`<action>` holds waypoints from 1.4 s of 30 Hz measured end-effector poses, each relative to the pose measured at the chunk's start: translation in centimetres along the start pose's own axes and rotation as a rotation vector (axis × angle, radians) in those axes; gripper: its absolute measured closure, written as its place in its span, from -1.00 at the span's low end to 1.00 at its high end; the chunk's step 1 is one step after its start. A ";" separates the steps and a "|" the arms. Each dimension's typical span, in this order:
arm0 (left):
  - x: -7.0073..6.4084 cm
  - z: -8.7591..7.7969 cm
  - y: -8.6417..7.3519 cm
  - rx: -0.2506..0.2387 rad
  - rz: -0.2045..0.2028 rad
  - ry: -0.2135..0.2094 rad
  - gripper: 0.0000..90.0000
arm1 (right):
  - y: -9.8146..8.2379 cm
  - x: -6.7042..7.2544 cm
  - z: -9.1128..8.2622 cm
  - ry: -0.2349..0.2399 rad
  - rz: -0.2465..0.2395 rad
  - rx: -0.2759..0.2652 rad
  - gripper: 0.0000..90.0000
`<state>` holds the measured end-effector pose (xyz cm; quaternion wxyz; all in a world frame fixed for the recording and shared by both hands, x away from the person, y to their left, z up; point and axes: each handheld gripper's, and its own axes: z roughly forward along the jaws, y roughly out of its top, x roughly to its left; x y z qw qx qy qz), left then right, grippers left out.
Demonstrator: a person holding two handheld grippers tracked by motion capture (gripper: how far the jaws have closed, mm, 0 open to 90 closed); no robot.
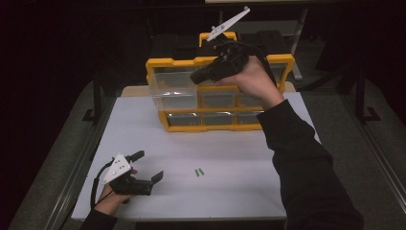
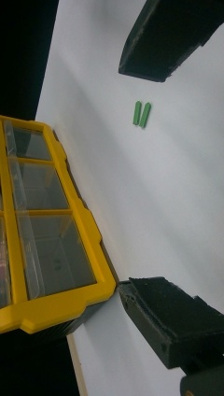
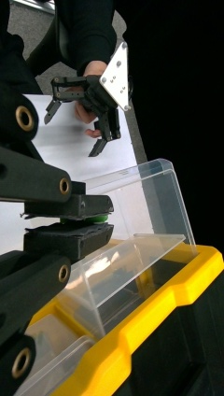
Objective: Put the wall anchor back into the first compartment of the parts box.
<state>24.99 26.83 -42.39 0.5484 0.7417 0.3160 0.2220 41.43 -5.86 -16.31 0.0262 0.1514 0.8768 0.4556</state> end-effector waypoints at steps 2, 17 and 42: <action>0.0 0.0 0.0 0.001 -0.001 0.002 -1.00 | 0.2 0.1 0.2 0.004 0.004 0.002 0.87; 0.0 0.0 0.0 -0.002 -0.001 0.000 -1.00 | 1.1 0.0 1.8 -0.018 -0.008 0.048 0.86; 0.0 0.0 0.0 0.002 -0.009 0.000 -1.00 | 0.7 0.2 0.5 -0.048 -0.006 0.048 0.99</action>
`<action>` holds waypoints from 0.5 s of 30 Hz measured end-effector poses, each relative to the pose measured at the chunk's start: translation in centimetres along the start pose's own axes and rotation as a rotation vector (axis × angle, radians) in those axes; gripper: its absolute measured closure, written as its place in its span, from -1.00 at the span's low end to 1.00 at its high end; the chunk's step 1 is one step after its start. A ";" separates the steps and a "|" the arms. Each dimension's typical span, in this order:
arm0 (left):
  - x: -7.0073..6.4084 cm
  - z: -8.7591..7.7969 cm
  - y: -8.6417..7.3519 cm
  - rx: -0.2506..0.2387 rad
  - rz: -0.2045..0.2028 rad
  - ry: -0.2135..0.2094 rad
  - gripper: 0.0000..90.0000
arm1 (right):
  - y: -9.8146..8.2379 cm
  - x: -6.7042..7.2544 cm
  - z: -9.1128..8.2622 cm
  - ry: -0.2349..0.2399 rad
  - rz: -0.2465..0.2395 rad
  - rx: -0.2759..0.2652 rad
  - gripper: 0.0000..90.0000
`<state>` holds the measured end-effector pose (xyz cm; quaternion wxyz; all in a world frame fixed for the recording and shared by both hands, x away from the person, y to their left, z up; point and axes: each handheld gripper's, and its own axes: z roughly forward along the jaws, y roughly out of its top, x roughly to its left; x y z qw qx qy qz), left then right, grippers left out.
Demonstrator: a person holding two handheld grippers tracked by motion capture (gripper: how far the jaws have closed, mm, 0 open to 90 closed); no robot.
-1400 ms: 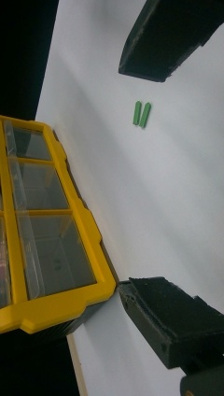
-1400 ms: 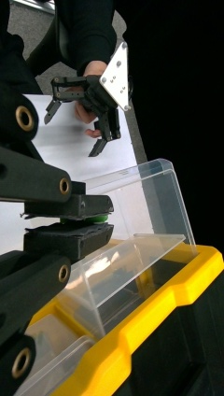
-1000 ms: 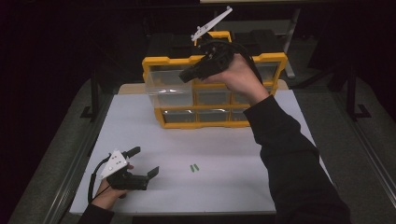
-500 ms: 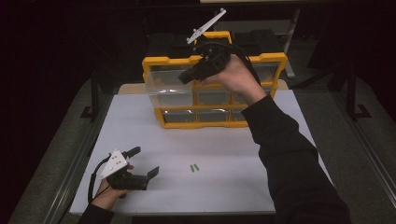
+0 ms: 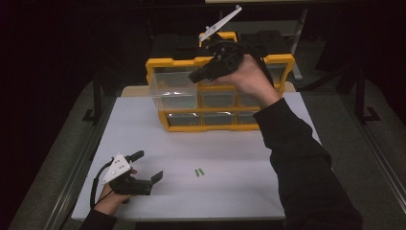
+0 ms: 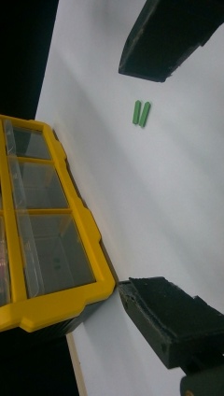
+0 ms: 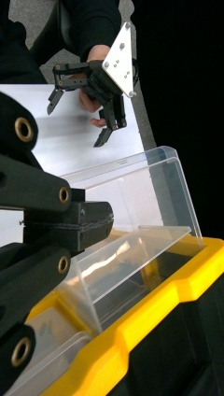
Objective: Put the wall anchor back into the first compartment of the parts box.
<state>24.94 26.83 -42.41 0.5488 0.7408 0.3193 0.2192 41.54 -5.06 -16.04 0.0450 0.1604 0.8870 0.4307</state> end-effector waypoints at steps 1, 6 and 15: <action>0.0 0.0 0.0 0.000 -0.001 0.000 -1.00 | -0.1 0.0 -0.2 -0.003 0.000 -0.003 0.99; 0.0 0.0 0.0 -0.004 0.006 -0.002 -1.00 | -0.8 -0.2 -0.9 -0.009 0.020 -0.005 0.99; 0.0 0.1 0.0 -0.009 0.000 -0.001 -1.00 | -2.6 -0.6 -1.3 -0.026 0.042 -0.005 0.99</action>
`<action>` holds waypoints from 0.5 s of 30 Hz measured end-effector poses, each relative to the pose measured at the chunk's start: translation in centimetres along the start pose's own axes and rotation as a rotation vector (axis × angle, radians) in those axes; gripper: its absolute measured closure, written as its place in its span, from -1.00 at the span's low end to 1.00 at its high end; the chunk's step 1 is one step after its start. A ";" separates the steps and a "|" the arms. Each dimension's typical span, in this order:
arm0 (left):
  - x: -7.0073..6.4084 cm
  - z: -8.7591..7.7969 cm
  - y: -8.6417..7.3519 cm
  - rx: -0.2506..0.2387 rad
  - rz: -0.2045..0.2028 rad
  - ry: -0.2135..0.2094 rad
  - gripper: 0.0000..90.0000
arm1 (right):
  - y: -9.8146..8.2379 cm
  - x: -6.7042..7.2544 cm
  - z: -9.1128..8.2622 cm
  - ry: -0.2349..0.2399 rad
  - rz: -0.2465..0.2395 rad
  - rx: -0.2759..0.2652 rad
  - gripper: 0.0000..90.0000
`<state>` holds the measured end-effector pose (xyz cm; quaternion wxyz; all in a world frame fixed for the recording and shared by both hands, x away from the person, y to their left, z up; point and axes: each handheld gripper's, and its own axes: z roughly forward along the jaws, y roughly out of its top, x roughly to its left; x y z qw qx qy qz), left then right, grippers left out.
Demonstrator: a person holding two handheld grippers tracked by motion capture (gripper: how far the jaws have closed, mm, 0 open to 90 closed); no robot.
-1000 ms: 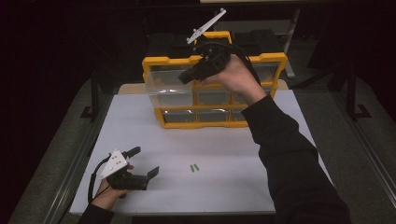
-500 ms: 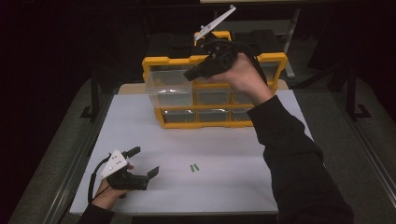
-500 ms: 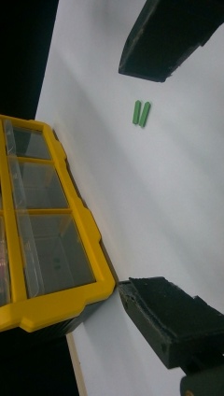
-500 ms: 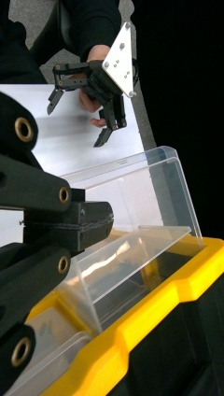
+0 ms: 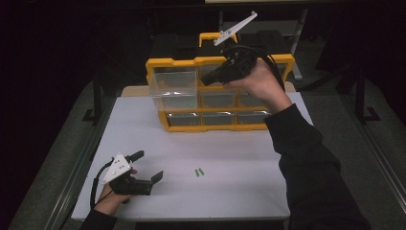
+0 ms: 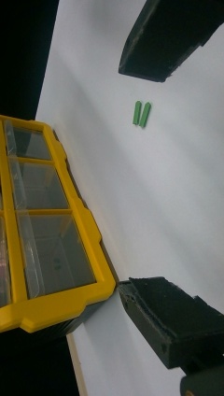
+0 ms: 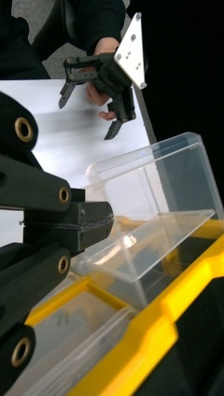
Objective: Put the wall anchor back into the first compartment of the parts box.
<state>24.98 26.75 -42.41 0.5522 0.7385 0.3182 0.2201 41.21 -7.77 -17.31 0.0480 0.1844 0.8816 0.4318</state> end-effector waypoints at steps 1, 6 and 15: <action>0.0 0.0 0.0 0.000 0.002 -0.001 -1.00 | -0.5 -0.1 0.0 -0.001 0.007 0.002 0.99; 0.0 0.0 0.0 0.003 0.006 -0.001 -1.00 | -1.5 -0.1 0.2 -0.008 0.005 0.003 0.98; -0.1 0.0 0.0 -0.001 0.000 0.001 -1.00 | -3.0 -0.2 0.9 -0.028 0.004 0.011 0.77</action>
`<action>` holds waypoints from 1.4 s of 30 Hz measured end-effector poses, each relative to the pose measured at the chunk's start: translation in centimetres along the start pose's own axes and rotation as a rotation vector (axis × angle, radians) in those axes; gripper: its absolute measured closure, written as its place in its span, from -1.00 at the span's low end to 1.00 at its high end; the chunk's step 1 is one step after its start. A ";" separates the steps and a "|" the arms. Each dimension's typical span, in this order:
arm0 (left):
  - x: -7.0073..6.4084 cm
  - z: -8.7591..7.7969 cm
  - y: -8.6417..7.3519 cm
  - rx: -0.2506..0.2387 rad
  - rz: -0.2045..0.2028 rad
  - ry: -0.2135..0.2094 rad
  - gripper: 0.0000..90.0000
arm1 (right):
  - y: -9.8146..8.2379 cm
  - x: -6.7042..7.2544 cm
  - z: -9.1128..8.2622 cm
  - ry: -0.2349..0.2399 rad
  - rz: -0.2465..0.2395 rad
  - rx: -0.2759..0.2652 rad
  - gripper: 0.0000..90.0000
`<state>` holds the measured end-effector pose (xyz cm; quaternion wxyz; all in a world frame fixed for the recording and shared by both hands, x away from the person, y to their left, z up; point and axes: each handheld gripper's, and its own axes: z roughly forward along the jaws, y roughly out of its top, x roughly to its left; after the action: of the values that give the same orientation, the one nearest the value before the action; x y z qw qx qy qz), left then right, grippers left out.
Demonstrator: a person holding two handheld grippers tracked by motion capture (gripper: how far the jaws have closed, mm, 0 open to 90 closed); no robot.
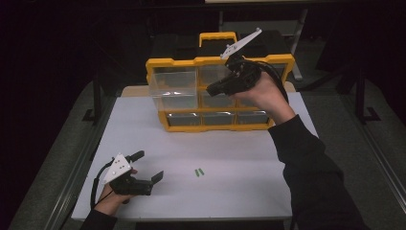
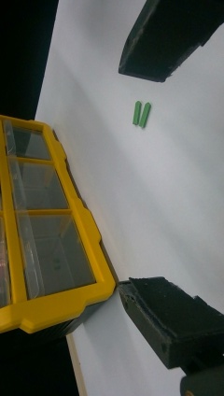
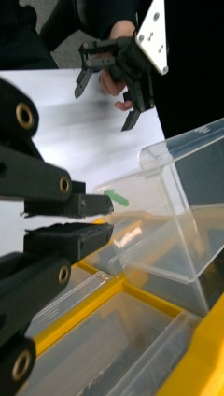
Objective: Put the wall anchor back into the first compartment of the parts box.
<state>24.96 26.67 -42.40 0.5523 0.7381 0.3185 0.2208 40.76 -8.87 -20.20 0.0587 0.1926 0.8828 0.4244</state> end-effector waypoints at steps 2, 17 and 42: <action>0.0 0.0 0.0 0.001 0.003 -0.001 -1.00 | -0.2 0.0 0.2 -0.006 -0.001 0.006 0.68; 0.1 0.0 -0.1 -0.001 -0.001 0.001 -1.00 | -2.5 0.1 1.9 -0.012 0.026 0.004 0.08; 0.2 0.0 -0.2 0.010 0.007 -0.003 -1.00 | -6.3 1.7 4.8 -0.044 0.014 0.008 -0.50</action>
<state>25.05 26.84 -42.55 0.5484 0.7423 0.3159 0.2201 38.65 -8.26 -28.03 0.0744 0.2082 0.8816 0.4171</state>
